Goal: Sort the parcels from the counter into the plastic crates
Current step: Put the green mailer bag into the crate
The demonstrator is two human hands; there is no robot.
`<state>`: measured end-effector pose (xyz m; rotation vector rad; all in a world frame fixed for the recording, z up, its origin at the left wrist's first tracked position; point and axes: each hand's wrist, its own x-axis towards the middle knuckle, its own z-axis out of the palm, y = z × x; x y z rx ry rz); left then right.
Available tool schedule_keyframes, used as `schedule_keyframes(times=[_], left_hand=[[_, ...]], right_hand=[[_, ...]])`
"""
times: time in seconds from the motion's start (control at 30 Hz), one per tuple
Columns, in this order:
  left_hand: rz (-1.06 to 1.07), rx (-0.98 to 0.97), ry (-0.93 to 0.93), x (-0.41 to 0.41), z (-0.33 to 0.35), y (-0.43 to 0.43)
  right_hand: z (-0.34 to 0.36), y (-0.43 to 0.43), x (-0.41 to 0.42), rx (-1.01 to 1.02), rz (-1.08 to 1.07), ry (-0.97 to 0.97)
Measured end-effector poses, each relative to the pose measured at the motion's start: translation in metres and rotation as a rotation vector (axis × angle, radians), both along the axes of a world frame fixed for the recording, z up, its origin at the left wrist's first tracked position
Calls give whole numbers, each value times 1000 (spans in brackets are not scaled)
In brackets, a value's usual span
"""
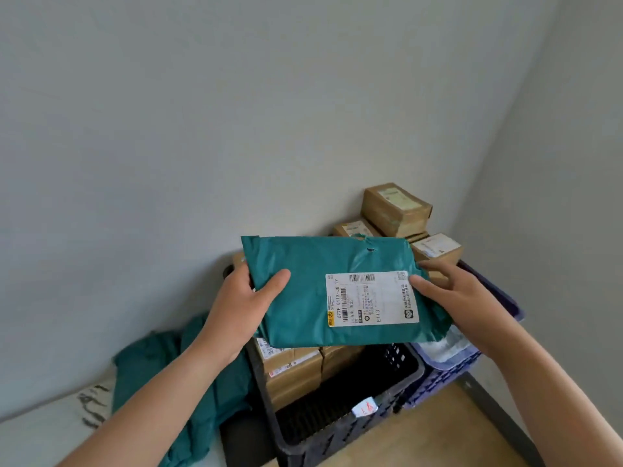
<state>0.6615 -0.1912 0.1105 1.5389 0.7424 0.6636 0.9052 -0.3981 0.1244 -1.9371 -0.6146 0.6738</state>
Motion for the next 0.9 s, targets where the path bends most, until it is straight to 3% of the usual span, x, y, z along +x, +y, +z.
schedule_keyframes(times=[0.13,0.33,0.53,0.67,0.9], left_hand=[[25,-7,336,6,-35,-7],[-404,128,900,19,-101,5],[-667,237,1057,51,-151,15],[-701,331,1101,59,-192,4],[-826,365,1282,73,-247,-7]], right_hand=[[-28,12,25,-325,95,-82],[-78,57,51,-743,525,-220],[-124,114,54,-1030,744,-190],[-173,132,54,-1199,837,-142],[-259,140,43,-1273,894,-283]])
